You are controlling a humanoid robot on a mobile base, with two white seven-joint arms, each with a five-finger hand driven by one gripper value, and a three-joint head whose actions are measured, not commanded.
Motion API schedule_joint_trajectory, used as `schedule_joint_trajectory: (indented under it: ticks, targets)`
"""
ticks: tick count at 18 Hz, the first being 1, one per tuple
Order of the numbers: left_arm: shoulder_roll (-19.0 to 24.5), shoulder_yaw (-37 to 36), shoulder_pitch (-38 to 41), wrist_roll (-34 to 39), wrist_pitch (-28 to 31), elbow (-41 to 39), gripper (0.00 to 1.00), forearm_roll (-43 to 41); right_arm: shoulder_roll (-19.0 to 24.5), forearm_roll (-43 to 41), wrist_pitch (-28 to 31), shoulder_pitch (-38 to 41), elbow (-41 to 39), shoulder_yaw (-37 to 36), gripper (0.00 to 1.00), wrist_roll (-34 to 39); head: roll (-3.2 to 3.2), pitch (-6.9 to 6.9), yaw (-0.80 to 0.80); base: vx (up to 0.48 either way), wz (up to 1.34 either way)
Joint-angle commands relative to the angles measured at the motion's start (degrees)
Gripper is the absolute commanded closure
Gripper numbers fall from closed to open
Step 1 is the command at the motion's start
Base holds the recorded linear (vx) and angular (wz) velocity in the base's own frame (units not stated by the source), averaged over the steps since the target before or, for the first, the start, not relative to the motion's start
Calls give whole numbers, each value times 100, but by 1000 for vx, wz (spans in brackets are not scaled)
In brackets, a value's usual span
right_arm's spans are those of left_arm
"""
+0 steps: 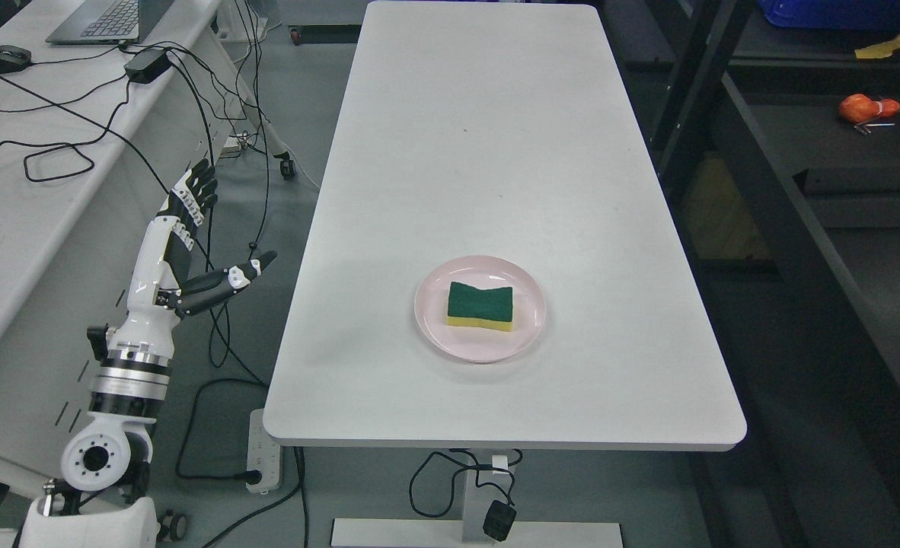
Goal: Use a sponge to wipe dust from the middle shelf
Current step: 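Raise the left hand from beside the table toward the pink plate, then lower the left hand onto the green-yellow sponge and grasp it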
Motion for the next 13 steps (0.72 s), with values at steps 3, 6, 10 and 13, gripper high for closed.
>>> schedule_joint_trajectory:
  ticks: [3,6,10,13]
  targets:
    - [1572,-1484,-2002,-199,-1713,2255,6,-3534,-100,0,3,-1,-100,-1,0,2,0,0,0,0,0]
    - [1397,-2687,-2530,-199,-1970,2485,6,-4659,-100,0,3,-1,-100,0,0,2,0,0,0,0,0]
    - [765,-3235,-2918,-199,-1979,2818,6,-5952,-100,0,3,-1,-100,-1,0,2,0,0,0,1,-6]
    - [308,-3918,-3164,-199,-1988,3100,6,-6332,-100,0,3,-1,-100,-1,0,2,0,0,0,0,0]
